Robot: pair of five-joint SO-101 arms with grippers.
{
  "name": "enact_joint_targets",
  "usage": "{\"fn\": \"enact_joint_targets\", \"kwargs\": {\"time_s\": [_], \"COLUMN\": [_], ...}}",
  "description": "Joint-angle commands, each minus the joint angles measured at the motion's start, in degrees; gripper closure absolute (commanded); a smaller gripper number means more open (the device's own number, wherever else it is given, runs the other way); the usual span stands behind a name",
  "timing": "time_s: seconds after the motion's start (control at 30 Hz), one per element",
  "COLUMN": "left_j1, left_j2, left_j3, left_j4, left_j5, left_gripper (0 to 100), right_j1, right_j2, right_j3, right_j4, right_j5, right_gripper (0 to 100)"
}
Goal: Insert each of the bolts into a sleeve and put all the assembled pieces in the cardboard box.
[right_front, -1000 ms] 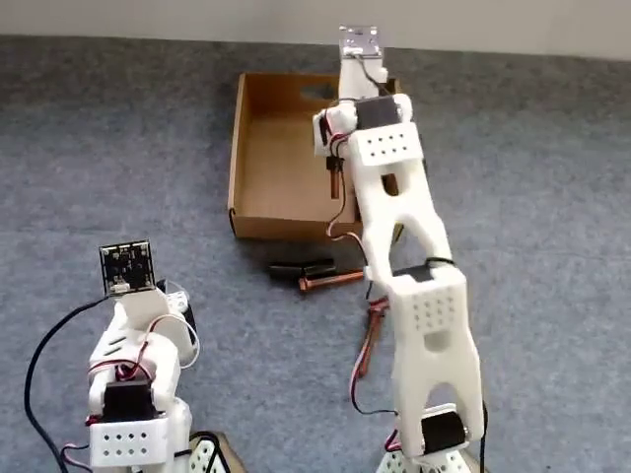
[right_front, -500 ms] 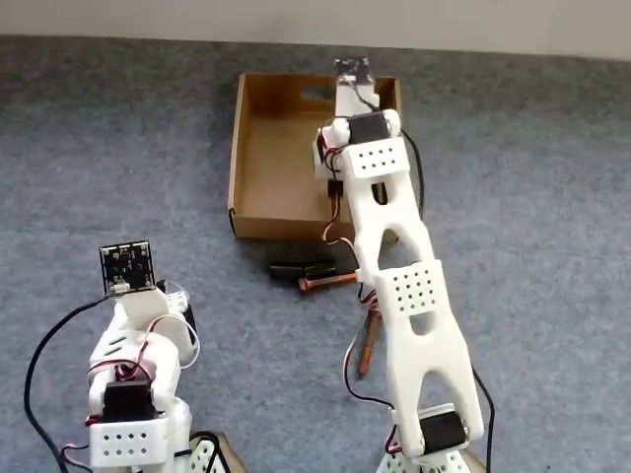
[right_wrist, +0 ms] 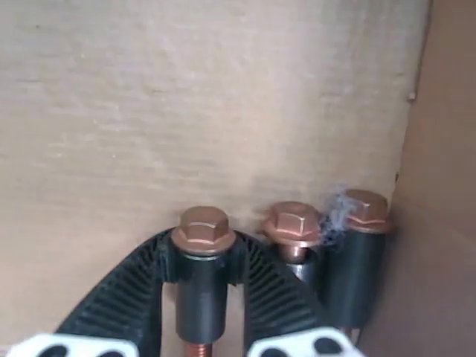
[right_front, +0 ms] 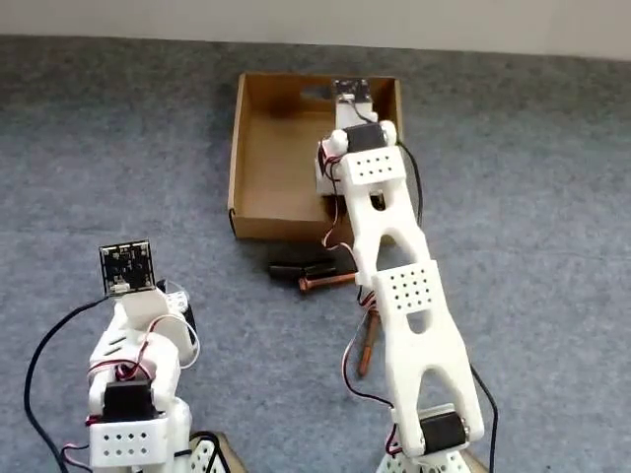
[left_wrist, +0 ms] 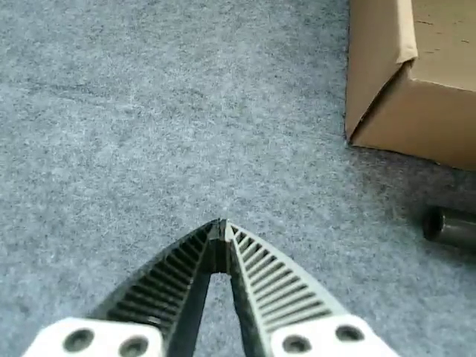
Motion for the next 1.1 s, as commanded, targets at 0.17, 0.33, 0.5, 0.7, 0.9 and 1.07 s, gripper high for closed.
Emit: {"fn": "enact_joint_targets", "kwargs": {"time_s": [0.17,0.33,0.5,0.7,0.9,1.07], "left_j1": [0.84,0.84,0.84,0.84,0.84,0.84], "left_j2": [-0.75,-0.75,-0.75,-0.75,-0.75,-0.75], "left_j3": [0.92,0.92,0.92,0.92,0.92,0.92], "left_j4": [0.09,0.09,0.09,0.09,0.09,0.09], "left_j5": [-0.62,-0.62,-0.62,-0.62,-0.62,-0.62], "left_gripper": [99,99,99,99,99,99], "right_j1": [0.75,0.75,0.75,0.48,-1.45,-2.77], "right_j2": [-0.84,-1.10,-2.15,-5.49,-5.49,-5.05], "right_j3": [-2.07,-2.33,-6.81,-18.24,-14.29,-14.73], "right_j4": [0.31,0.31,2.33,7.78,8.75,8.75], "right_j5": [-0.35,-0.44,-0.44,-0.44,-0.35,-0.26], "right_gripper": [97.4,84.8,86.9,87.2,94.8,98.9]}}
